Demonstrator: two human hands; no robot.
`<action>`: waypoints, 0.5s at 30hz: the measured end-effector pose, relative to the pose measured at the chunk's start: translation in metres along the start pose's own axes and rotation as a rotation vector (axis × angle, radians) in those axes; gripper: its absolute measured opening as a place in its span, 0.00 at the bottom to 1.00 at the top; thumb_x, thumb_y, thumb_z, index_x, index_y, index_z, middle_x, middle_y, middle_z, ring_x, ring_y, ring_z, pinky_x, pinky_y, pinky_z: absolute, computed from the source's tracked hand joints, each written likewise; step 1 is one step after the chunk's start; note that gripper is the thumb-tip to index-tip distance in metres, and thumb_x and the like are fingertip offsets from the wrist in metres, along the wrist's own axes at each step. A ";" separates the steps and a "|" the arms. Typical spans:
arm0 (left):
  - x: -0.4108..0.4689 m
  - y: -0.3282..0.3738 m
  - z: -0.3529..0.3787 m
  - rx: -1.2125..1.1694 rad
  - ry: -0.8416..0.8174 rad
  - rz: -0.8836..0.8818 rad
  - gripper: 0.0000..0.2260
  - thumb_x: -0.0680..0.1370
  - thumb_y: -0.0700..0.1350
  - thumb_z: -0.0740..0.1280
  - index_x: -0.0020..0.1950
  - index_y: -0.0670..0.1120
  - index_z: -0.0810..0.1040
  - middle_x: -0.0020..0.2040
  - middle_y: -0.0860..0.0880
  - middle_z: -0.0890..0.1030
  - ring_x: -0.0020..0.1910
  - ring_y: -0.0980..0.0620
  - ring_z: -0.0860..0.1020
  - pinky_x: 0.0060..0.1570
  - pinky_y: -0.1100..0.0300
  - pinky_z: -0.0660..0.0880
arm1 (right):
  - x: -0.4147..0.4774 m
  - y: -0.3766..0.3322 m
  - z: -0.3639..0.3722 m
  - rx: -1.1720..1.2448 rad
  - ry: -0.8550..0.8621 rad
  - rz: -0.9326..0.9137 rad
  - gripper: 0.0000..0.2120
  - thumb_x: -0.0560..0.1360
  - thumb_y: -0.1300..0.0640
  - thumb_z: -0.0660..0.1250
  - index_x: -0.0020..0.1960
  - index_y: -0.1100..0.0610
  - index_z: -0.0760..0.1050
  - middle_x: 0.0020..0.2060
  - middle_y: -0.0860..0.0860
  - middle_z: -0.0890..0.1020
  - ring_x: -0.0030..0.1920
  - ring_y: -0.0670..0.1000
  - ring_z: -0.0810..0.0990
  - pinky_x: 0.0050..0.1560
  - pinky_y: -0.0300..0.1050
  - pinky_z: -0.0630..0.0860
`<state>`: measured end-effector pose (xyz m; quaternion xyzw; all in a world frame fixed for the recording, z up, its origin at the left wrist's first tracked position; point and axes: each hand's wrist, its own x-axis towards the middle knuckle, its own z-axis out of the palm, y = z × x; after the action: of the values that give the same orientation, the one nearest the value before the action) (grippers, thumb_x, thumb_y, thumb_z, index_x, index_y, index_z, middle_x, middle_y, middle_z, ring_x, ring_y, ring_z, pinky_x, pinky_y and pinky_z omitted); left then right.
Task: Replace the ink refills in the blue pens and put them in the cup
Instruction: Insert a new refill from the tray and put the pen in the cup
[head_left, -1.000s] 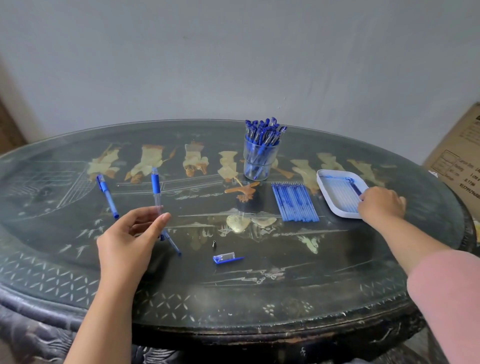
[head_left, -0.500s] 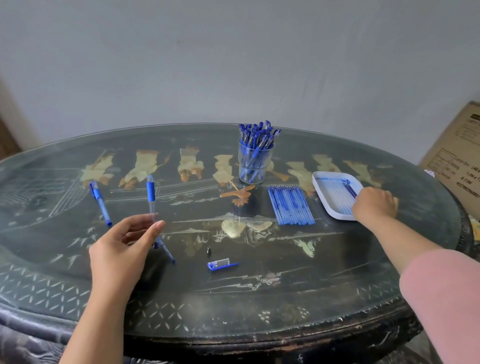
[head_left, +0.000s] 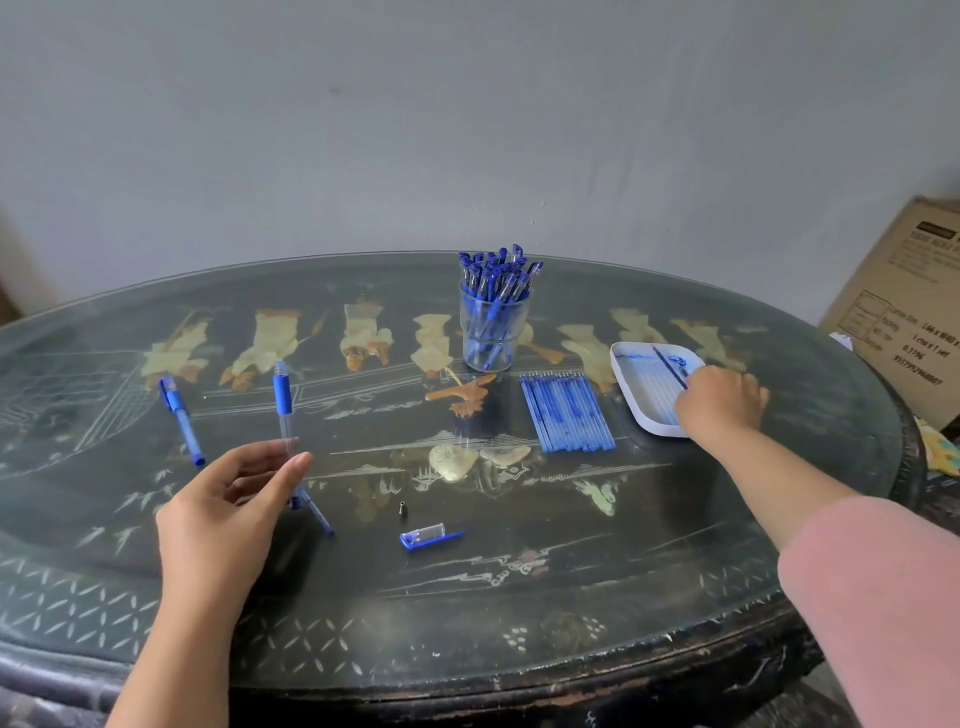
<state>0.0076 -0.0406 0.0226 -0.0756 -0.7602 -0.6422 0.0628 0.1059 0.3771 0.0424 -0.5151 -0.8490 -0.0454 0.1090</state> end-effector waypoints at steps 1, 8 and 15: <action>0.000 0.000 0.000 0.002 0.001 -0.003 0.09 0.71 0.46 0.75 0.51 0.48 0.84 0.43 0.52 0.85 0.43 0.51 0.83 0.38 0.79 0.73 | 0.000 -0.004 -0.002 0.032 0.010 -0.014 0.12 0.78 0.62 0.59 0.57 0.60 0.78 0.56 0.60 0.79 0.62 0.61 0.72 0.60 0.50 0.67; -0.002 0.000 0.002 -0.024 -0.026 -0.026 0.08 0.71 0.45 0.75 0.49 0.51 0.84 0.41 0.54 0.85 0.42 0.55 0.84 0.41 0.74 0.77 | -0.060 -0.062 -0.047 0.899 0.070 -0.275 0.09 0.79 0.63 0.62 0.56 0.58 0.78 0.51 0.53 0.80 0.51 0.51 0.77 0.50 0.45 0.73; -0.007 0.001 -0.002 -0.048 -0.085 -0.005 0.08 0.72 0.40 0.75 0.49 0.50 0.85 0.42 0.58 0.86 0.42 0.60 0.84 0.42 0.71 0.78 | -0.172 -0.139 -0.097 1.707 -0.452 -0.339 0.05 0.79 0.65 0.65 0.50 0.57 0.77 0.37 0.51 0.82 0.43 0.51 0.85 0.46 0.48 0.83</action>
<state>0.0143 -0.0430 0.0223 -0.1024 -0.7466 -0.6568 0.0269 0.0728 0.1453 0.1013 -0.1233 -0.6594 0.6880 0.2767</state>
